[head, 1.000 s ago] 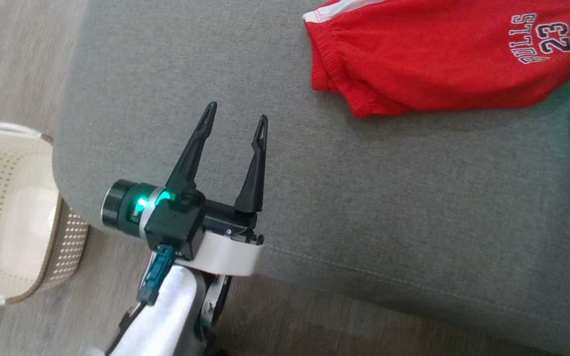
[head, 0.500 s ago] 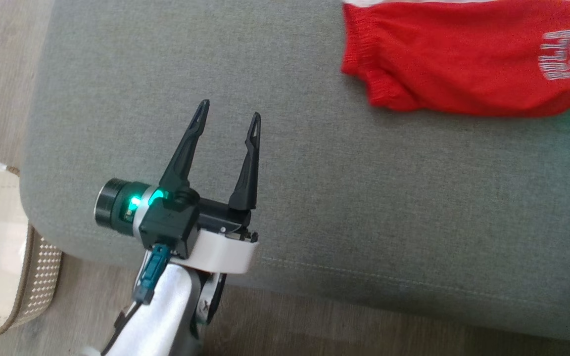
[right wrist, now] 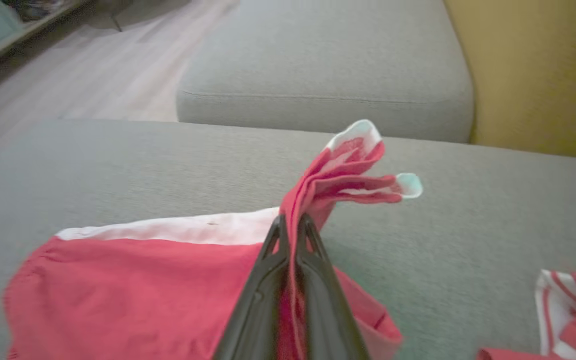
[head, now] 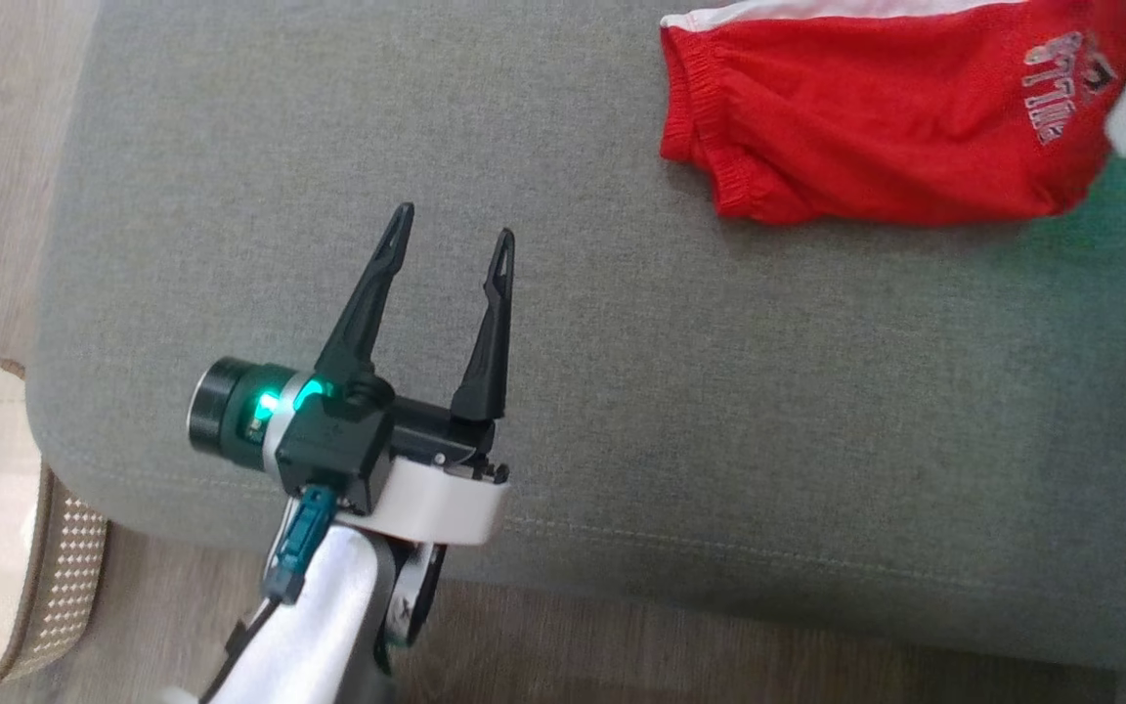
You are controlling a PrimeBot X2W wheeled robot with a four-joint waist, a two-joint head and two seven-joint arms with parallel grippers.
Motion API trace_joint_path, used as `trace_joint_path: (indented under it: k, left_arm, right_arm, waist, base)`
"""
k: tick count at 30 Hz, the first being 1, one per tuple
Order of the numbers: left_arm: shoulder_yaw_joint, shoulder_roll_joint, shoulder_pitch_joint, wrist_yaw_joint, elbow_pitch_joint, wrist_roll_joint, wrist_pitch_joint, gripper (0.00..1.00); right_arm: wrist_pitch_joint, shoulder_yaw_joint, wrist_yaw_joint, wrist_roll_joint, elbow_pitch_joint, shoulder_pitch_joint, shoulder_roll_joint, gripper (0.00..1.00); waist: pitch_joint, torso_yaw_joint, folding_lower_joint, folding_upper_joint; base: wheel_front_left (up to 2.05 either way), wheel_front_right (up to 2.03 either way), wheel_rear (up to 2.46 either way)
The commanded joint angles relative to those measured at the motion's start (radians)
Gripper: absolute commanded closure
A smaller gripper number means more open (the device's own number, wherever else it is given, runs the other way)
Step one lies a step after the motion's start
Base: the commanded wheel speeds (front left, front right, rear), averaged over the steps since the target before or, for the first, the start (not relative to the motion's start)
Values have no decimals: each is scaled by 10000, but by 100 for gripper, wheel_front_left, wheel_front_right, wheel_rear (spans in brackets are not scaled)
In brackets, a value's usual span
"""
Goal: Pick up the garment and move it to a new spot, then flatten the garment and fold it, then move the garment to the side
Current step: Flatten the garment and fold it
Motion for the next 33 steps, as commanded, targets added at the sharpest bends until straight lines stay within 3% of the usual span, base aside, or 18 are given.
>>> trace_joint_path:
  k: [1,10,17,25,30,31,32,33]
  left_arm:
    - [343,86,74,8,-265,145,-51,0]
    - [244,67,102,24,-141,138,-51,0]
    - [131,25,115,41,-53,40,-51,0]
    - [22,-13,94,69,19,-37,-51,0]
    - [-61,-34,86,64,95,-82,-51,0]
    - [-68,-37,85,63,99,-88,-51,0]
    - [-72,-39,88,66,105,-90,-51,0]
    - [-72,-41,93,70,111,-88,-51,0]
  right_arm:
    - [80,187,-4,45,-556,114,168,100]
    - [587,1046,-4,-64,-1845,452,1729,100]
    - [578,1318,-4,-194,-1408,505,2613,100]
    - [251,1814,-4,-53,-526,286,2922,100]
    - [-290,2506,-4,661,302,32,2935,100]
    - [-405,2614,-4,855,418,-15,2935,89]
    - [-512,2726,-4,1035,519,-55,2936,60]
    - [-649,2802,-4,1242,593,-94,2936,0]
  waist:
    - [-64,-8,0,-1]
    - [-223,325,0,-1]
    - [-263,624,0,-1]
    - [-282,859,0,-1]
    - [-351,956,0,-1]
    - [-364,956,0,-1]
    - [-379,949,0,-1]
    - [-393,936,0,-1]
  base:
    - [0,0,0]
    - [0,0,0]
    - [0,0,0]
    - [0,0,0]
    - [0,0,0]
    - [0,0,0]
    - [0,0,0]
    - [0,0,0]
